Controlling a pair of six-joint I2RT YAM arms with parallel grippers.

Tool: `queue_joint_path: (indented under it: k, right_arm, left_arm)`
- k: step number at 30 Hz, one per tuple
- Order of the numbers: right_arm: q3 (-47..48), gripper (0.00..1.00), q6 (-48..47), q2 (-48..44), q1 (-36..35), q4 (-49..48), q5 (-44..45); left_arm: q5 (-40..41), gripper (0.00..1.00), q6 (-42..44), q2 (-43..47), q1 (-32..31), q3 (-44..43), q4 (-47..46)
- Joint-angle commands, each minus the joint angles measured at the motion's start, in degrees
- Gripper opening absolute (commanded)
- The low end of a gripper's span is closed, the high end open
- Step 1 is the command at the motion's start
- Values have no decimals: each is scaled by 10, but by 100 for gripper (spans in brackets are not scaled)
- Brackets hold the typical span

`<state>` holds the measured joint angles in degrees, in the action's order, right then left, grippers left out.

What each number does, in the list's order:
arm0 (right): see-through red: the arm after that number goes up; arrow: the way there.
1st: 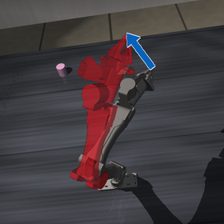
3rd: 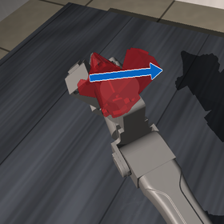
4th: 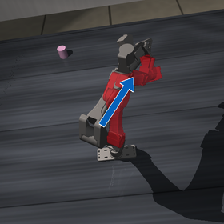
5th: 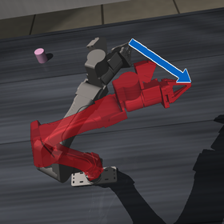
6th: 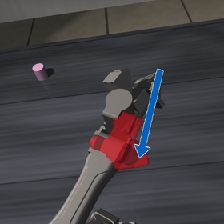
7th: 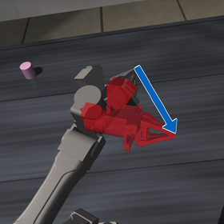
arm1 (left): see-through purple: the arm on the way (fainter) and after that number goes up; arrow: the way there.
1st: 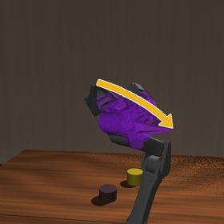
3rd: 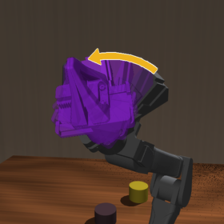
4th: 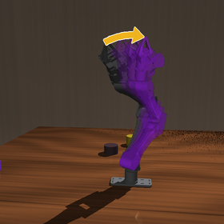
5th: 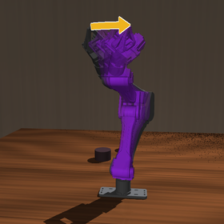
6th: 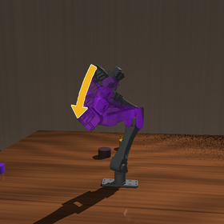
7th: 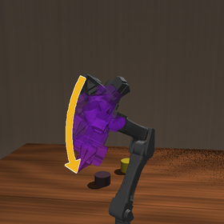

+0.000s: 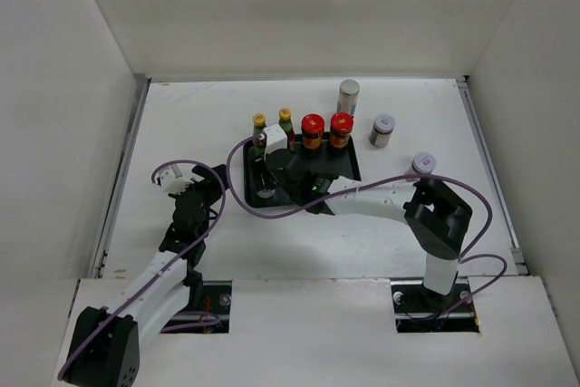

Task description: Organize the condiment bottles

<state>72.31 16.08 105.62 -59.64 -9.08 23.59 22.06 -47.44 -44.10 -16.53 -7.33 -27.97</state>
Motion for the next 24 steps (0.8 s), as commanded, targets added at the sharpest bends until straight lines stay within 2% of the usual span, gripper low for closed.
queue_joint_path:
  k: [1, 6, 10, 13, 16, 18, 19, 20, 22, 23, 24]
  right_arm:
    - [37, 71, 11, 1, -1, -70, 4]
    - [25, 85, 19, -3, -1, -73, -3]
    - [24, 99, 6, -43, -1, -65, -19]
    - [13, 100, -3, -92, 8, -65, -37]
    - [-21, 100, 6, -152, 56, -71, -50]
    - [-41, 96, 17, -176, 112, -72, -54]
    - [-50, 90, 19, -181, 142, -72, -54]
    - [-54, 82, 19, -178, 175, -71, -48]
    - [-47, 57, 19, -159, 240, -50, -31]
    - [-36, 51, 16, -148, 265, -34, -22]
    - [-20, 50, 13, -133, 291, -20, -15]
  left_arm:
    - [-2, 72, -6, 1, 2, 3, -23]
    - [-7, 72, -6, -1, 3, 1, -24]
    - [-3, 72, -5, -4, 4, 3, -24]
    - [-5, 72, -3, 2, 4, 0, -20]
    - [2, 72, 0, 8, 5, 3, -20]
    - [-3, 72, -1, 5, 5, 1, -19]
    - [-4, 72, -2, 5, 5, 1, -18]
    - [-4, 72, -1, 6, 5, 0, -18]
    - [1, 72, 0, 3, 1, 2, -24]
    - [1, 72, -1, -3, 1, 2, -24]
    - [-2, 72, -2, -9, 1, 0, -25]
